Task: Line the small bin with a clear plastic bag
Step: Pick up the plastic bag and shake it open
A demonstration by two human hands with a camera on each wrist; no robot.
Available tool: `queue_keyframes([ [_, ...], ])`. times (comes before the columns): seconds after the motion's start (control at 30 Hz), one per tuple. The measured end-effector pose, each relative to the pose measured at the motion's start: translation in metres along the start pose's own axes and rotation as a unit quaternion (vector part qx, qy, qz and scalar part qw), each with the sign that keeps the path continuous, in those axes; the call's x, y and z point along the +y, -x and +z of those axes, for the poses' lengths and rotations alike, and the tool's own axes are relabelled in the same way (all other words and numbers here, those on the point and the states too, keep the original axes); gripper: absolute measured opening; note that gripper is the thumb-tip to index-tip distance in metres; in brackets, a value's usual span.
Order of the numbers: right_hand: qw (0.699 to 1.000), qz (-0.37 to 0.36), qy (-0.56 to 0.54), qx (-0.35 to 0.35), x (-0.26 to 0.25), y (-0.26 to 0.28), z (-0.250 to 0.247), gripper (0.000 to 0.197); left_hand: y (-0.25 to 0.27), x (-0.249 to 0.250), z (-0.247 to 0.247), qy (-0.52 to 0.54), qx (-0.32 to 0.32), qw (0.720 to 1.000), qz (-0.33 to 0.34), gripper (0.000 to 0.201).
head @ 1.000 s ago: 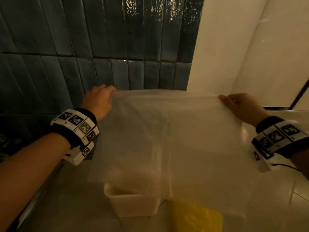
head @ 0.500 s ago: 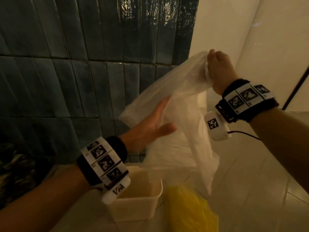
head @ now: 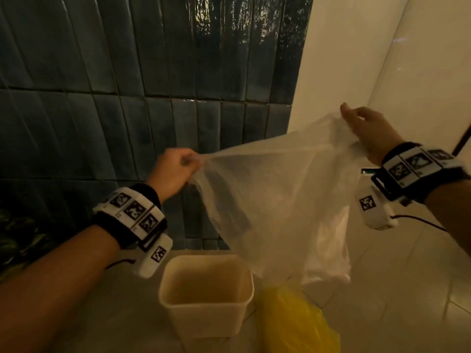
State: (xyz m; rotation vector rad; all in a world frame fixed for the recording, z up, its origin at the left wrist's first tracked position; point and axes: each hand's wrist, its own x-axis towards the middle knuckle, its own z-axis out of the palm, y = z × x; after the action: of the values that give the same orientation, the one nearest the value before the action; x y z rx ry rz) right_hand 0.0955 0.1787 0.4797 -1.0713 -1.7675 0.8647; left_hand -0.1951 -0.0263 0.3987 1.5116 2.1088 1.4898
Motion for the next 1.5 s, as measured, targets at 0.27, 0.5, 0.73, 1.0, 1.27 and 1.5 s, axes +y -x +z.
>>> queue_keyframes([
  [0.27, 0.95, -0.05, 0.222, -0.214, 0.004, 0.016, 0.017, 0.066, -0.022, 0.015, -0.05, 0.043, 0.077, 0.994, -0.064, 0.016],
  [0.5, 0.89, -0.111, 0.391, -0.206, 0.004, 0.003, 0.036, 0.055, -0.03, 0.028, -0.08, 0.184, 0.095, 0.973, -0.103, 0.015],
  [0.73, 0.952, -0.127, 0.268, -0.078, -0.007, 0.0, 0.048, 0.029, -0.04, 0.039, -0.1, 0.168, 0.154, 0.972, -0.064, 0.024],
  [1.0, 0.99, -0.077, -0.033, -0.113, 0.021, -0.008, 0.07, 0.059, -0.06, 0.051, -0.1, 0.157, 0.182, 0.97, -0.032, 0.027],
  [1.27, 0.934, -0.031, 0.22, -0.278, 0.064, -0.011, 0.1, 0.087, -0.073, 0.056, -0.07, 0.092, 0.175, 0.98, 0.018, 0.031],
  [1.5, 0.939, -0.118, 0.019, -0.322, -0.01, 0.002, 0.139, 0.102, -0.071, 0.077, -0.029, -0.049, -0.016, 0.995, 0.083, 0.02],
])
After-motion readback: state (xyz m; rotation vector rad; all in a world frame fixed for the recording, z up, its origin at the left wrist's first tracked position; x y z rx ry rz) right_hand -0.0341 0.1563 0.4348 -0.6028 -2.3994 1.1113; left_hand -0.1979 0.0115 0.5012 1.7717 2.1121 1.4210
